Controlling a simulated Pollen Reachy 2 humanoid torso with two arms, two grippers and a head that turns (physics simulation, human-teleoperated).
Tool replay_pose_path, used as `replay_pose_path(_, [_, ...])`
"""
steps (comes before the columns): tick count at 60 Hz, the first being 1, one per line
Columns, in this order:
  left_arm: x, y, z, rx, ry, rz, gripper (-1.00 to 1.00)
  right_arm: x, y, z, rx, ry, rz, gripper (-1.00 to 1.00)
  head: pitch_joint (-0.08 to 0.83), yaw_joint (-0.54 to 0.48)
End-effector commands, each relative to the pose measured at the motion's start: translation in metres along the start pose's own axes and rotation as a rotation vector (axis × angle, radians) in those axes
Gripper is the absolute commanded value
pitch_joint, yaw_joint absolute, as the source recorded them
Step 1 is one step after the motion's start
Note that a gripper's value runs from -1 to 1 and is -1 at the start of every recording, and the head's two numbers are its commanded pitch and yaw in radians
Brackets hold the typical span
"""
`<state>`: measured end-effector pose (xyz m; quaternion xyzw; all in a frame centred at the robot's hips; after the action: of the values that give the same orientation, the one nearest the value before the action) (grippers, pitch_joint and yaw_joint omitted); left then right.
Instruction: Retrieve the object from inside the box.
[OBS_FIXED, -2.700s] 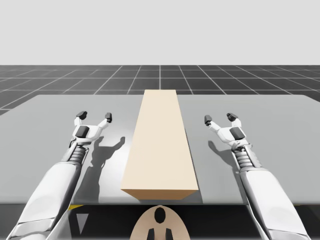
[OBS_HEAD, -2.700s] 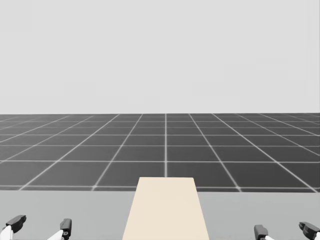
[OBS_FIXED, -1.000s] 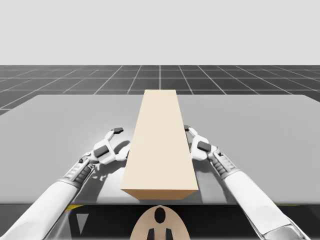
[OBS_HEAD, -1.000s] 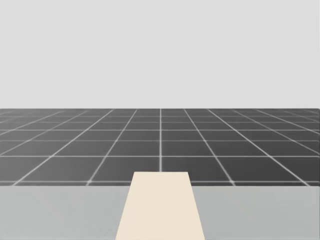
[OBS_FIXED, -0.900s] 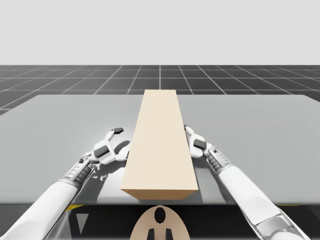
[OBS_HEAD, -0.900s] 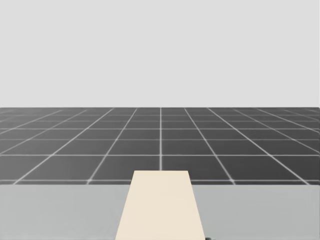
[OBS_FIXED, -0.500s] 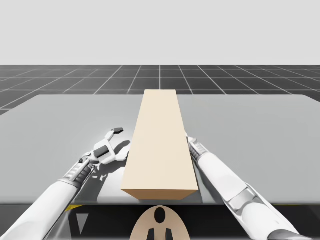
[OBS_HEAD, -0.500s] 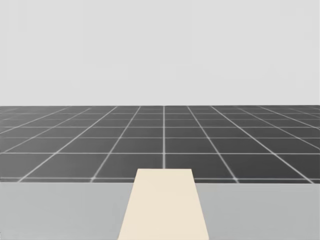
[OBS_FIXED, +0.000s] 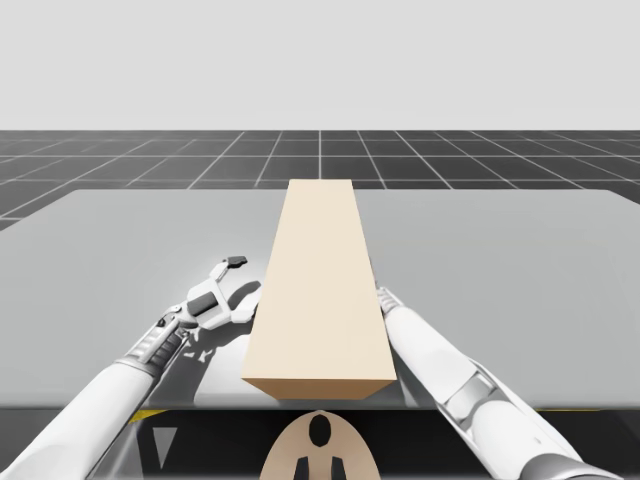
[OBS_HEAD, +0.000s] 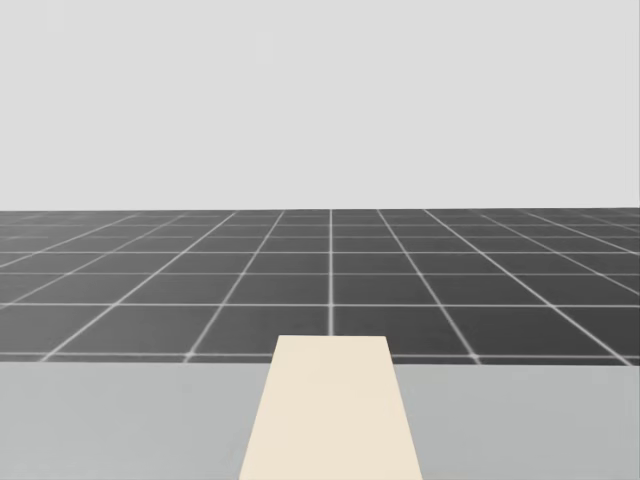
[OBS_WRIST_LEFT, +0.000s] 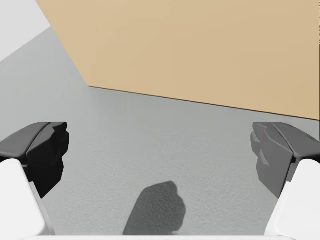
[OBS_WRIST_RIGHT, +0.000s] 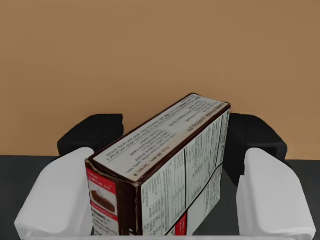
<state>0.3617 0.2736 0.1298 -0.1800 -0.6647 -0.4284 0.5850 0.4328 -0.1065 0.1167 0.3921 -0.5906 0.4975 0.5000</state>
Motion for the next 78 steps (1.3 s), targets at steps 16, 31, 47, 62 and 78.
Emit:
replay_pose_path(16, [0.0, -0.001, 0.0, -0.004, 0.006, -0.001, -1.0, -0.009, 0.043, -0.003, 0.16, -0.191, -0.186, 0.97, 0.039, 0.02])
replay_pose_path(31, [0.001, 0.002, 0.001, 0.011, 0.002, 0.003, -1.0, 0.012, 0.056, 0.049, 0.114, -0.17, -0.1, 1.0, 0.034, 0.02])
replay_pose_path(47, [0.001, 0.005, 0.002, 0.026, 0.0, 0.007, -1.0, 0.019, 0.063, 0.133, 0.009, -0.131, -0.037, 1.0, 0.032, 0.03])
replay_pose_path(62, [0.0, 0.007, 0.003, 0.039, 0.001, 0.01, -1.0, 0.025, 0.059, 0.194, -0.119, -0.115, 0.008, 1.0, 0.027, 0.02])
replay_pose_path(78, [0.0, 0.009, 0.004, 0.056, 0.0, 0.013, -1.0, 0.039, 0.039, 0.243, -0.239, -0.101, 0.066, 1.0, 0.021, 0.02])
